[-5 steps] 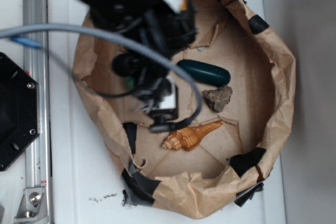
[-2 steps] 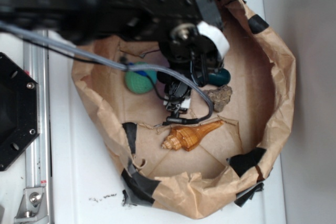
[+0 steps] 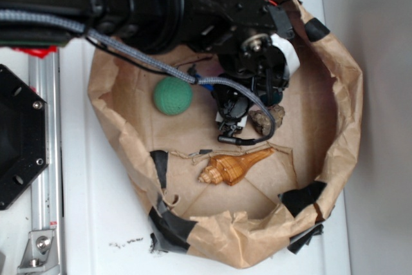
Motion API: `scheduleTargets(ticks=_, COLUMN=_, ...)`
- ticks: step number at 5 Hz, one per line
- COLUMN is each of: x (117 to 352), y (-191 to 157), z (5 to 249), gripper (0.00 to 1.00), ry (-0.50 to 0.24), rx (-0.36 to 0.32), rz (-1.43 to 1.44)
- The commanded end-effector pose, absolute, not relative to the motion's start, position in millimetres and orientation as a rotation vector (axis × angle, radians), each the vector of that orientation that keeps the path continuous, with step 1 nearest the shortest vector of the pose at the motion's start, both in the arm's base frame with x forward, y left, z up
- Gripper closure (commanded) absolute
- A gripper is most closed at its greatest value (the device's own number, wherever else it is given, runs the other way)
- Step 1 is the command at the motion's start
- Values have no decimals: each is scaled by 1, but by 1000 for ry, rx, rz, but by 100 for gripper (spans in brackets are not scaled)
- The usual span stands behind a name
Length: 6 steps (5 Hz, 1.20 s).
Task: Grab the plastic pickle.
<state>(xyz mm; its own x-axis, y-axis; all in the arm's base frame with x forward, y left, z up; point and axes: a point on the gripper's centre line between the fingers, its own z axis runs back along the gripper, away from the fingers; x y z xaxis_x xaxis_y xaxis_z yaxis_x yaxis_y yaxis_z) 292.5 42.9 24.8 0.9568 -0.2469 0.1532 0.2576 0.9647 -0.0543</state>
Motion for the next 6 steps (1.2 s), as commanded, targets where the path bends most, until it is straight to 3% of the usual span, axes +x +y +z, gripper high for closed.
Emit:
scheduleTargets(ticks=1, x=308, y=31, z=107, gripper=100, ry=-323, rx=22, rz=-296)
scheduleTargets(ticks=2, x=304, y=31, z=158, gripper=100, ry=-344, rx=-58, rz=-268)
scheduleTargets(ticks=3, x=289, y=33, z=196, gripper=100, ry=-240, rx=-118, rz=-83)
scheduleTargets(ticks=4, x=270, y=20, z=187, gripper=100, ry=-190, rx=-88, rz=168)
scheduleTargets(ticks=5, x=264, y=12, z=181, gripper=100, ry=-198, rx=-27, rz=224)
scheduleTargets(ticks=6, x=262, y=11, z=177, gripper=20, ry=-198, rx=-27, rz=300)
